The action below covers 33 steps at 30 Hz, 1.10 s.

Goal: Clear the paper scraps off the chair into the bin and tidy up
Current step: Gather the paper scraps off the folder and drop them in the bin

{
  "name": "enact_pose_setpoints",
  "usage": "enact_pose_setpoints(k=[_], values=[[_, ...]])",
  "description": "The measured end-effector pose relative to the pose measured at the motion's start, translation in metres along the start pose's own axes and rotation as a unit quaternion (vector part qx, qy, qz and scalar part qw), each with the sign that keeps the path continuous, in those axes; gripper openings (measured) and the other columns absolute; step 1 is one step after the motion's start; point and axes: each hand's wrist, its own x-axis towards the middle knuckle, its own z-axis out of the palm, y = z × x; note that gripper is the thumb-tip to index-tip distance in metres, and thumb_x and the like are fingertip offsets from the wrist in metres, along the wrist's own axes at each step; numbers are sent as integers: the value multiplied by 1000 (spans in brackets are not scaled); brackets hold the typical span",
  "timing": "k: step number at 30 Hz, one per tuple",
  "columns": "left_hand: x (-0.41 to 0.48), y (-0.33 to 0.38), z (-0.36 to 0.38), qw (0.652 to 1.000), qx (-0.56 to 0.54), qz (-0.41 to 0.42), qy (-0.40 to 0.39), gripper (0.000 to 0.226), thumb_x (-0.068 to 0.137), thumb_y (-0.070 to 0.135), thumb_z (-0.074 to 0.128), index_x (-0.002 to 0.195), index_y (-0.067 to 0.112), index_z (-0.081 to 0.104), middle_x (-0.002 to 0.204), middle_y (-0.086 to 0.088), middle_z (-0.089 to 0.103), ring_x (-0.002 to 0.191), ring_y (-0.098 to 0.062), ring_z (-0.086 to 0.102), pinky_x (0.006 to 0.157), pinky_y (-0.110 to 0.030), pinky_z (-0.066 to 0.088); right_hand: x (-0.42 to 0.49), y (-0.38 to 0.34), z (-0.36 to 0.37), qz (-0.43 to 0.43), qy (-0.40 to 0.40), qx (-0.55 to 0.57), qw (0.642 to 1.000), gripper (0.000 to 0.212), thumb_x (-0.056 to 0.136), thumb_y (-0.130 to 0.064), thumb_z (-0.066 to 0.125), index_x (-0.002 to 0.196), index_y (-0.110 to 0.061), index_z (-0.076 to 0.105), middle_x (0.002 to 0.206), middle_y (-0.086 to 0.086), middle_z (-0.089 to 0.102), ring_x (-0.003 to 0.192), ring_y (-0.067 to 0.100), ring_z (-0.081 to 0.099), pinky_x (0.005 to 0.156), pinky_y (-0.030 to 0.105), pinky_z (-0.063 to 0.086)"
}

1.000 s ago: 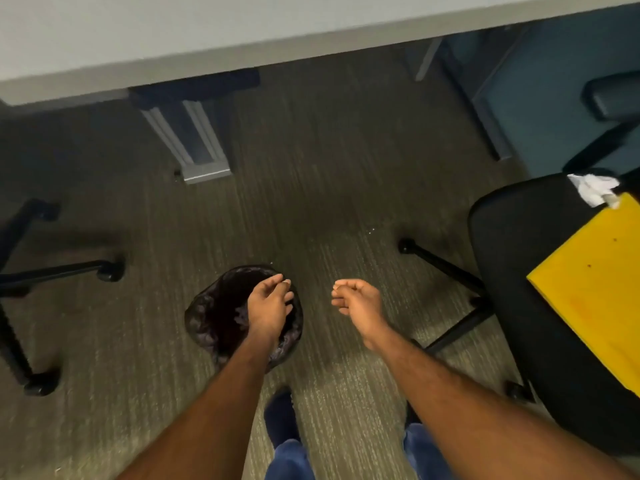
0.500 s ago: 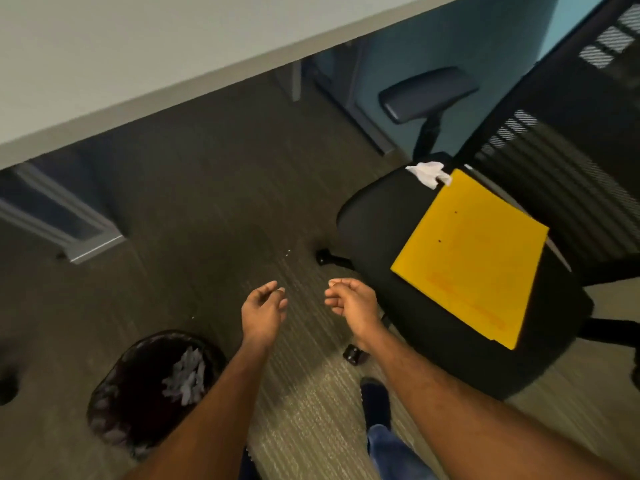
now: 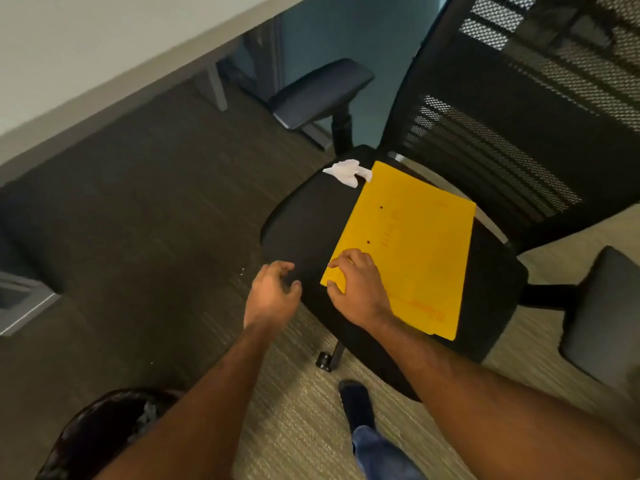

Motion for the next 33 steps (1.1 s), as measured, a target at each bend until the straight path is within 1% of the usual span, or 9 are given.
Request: enact_pose_setpoints(k=[4,11,15,18,22,25,28,31,33], values=[[18,19,17,998,47,34,-26,39,89,26,65,127,22,58,123,2,56,113,-15,57,98,-38,50,15,26,-8,15,4,-23,1000,37,83,-33,65,118,-21,60,127,1,52,118,19,46,96,36,45],[61,49,43,993,89,66,-41,40,88,28,64,127,24,56,125,1,55,115,-19,57,97,-42,51,54,64,-19,29,17,-32,999,39,85,-35,64,121,-20,58,129,2,51,120,21,46,96,37,47],[94,68,53,990,113,78,-39,42,89,29,64,129,24,54,127,0,53,114,-19,55,94,-40,50,88,78,-26,35,20,-32,999,41,87,-34,65,124,-20,57,131,2,50,122,19,45,98,33,46],[124,86,59,989,119,82,-42,45,88,29,65,131,26,52,129,0,52,109,-17,58,91,-39,52,119,86,-34,35,29,-25,999,42,86,-34,67,124,-20,56,131,3,50,121,20,45,98,34,47],[160,107,64,988,121,89,-24,51,87,27,67,134,23,46,136,-5,45,110,-22,59,92,-43,53,157,89,-42,21,46,-22,998,46,85,-31,66,128,-18,54,131,4,50,121,20,46,97,35,48],[179,121,67,986,130,103,8,58,85,23,69,136,19,41,138,-11,39,111,-28,59,90,-42,54,180,89,-45,11,52,-24,998,52,83,-31,69,130,-18,51,132,5,48,122,22,45,97,34,48],[195,130,68,984,141,107,11,68,83,23,72,139,18,34,140,-17,33,110,-36,60,86,-41,52,198,89,-46,-2,39,-16,999,60,80,-27,72,133,-17,46,136,7,43,123,24,45,96,34,49],[209,136,67,979,166,119,-25,76,82,29,72,145,23,30,143,-20,28,105,-41,61,79,-38,48,214,90,-44,-7,0,-6,1000,74,77,-25,76,141,-18,37,147,8,33,130,29,43,100,37,49],[215,137,65,972,195,123,-50,80,81,31,72,148,27,28,145,-19,25,109,-43,59,84,-41,49,221,92,-42,-5,-43,-9,999,84,76,-26,77,146,-22,30,154,11,23,136,33,38,104,41,47]])
